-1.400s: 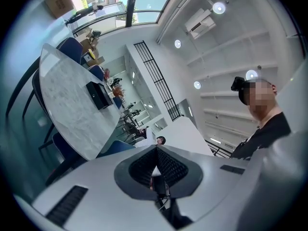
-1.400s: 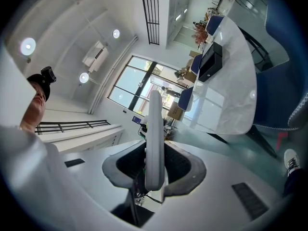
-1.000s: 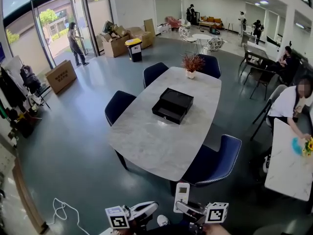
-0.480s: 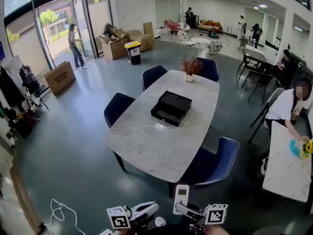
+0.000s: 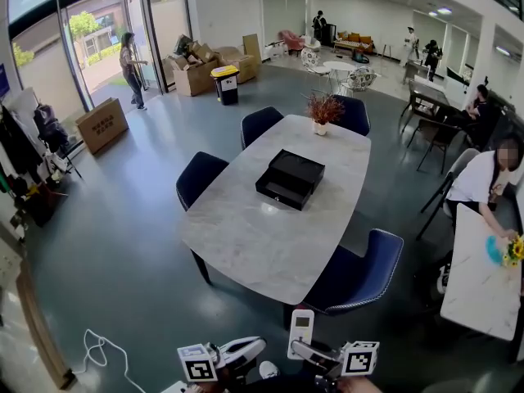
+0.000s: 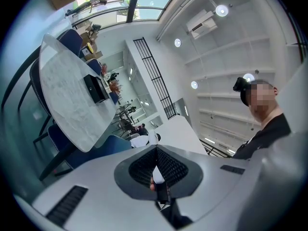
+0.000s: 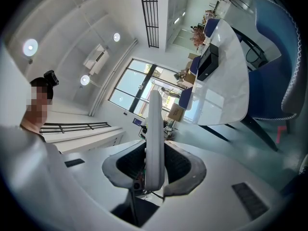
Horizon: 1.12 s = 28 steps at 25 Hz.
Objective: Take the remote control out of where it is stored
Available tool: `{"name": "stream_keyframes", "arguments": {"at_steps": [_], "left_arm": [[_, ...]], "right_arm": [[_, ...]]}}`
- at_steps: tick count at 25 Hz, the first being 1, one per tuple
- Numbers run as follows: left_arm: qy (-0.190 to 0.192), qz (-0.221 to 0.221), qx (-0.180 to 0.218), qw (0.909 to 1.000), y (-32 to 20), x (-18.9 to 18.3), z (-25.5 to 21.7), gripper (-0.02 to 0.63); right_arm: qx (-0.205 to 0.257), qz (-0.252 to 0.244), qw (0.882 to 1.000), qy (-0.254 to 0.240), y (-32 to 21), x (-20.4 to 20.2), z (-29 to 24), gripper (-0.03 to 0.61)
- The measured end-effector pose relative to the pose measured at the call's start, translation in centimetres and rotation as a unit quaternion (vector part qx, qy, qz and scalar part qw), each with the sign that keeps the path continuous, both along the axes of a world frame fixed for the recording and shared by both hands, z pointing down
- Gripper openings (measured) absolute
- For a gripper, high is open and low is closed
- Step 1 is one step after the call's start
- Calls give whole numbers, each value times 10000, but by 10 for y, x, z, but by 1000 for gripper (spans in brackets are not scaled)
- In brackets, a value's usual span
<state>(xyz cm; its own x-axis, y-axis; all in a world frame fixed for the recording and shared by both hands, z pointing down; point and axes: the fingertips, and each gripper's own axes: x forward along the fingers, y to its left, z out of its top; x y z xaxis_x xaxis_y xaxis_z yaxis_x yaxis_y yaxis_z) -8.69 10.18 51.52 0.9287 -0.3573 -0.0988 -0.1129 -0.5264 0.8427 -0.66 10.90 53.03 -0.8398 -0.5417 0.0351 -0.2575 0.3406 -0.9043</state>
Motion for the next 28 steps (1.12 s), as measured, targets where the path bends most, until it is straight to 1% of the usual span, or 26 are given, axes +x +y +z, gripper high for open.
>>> {"name": "stream_keyframes", "arguments": {"at_steps": [3, 10, 13, 22, 28], "left_arm": [[-45, -18, -26, 10000, -1, -2, 4, 5], [71, -39, -92, 9999, 0, -1, 0, 5], [17, -59, -89, 9999, 2, -2, 2, 5], [-40, -24, 30, 10000, 7, 3, -2, 5], [-69, 52, 114, 9999, 9, 9, -3, 6]], "right_arm": [[31, -24, 10000, -52, -1, -2, -2, 115], [56, -63, 10000, 15, 1, -3, -1, 115], [68, -83, 9999, 39, 2, -2, 0, 115], [37, -81, 9999, -82, 5, 3, -3, 115], [77, -49, 9999, -49, 7, 8, -2, 115]]}}
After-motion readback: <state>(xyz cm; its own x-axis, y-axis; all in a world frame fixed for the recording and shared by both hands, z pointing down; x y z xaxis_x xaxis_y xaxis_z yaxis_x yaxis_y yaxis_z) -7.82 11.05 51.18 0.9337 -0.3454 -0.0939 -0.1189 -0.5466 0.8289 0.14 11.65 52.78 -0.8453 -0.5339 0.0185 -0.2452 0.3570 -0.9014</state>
